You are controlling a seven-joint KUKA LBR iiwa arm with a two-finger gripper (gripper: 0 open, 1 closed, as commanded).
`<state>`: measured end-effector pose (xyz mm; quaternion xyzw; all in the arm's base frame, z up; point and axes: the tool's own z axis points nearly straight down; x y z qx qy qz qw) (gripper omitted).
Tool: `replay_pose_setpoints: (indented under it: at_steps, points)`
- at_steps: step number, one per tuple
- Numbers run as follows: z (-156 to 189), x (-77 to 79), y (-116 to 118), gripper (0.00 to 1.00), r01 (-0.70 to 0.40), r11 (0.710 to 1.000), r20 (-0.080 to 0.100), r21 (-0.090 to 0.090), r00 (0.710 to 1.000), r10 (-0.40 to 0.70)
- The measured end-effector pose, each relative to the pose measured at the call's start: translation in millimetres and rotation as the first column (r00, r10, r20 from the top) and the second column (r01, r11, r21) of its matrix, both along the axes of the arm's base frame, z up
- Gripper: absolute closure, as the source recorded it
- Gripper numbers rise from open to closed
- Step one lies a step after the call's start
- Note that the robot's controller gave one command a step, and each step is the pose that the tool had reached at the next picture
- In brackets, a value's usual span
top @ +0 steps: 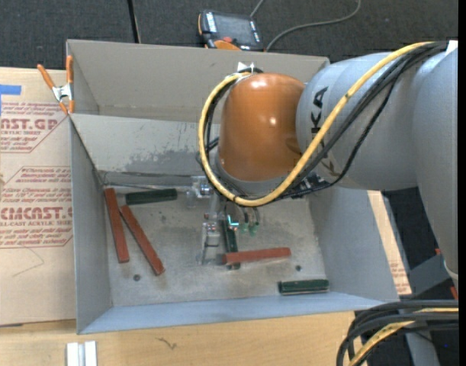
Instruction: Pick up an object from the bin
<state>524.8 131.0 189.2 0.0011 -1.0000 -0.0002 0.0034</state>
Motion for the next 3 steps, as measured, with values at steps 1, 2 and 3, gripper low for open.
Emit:
replay_pose_setpoints:
  at_steps: [1,2,3]
  points:
    - [-111.1,33.5,-92.2,0.0,-0.06,0.998,0.001,-0.001,0.998,0.06]
    - [-119.6,9.5,-142.2,0.0,-0.429,0.903,0.007,-0.001,0.903,0.429]
    - [-118.6,9.9,-140.8,1.0,-0.43,0.903,0.007,0.001,0.903,0.43]
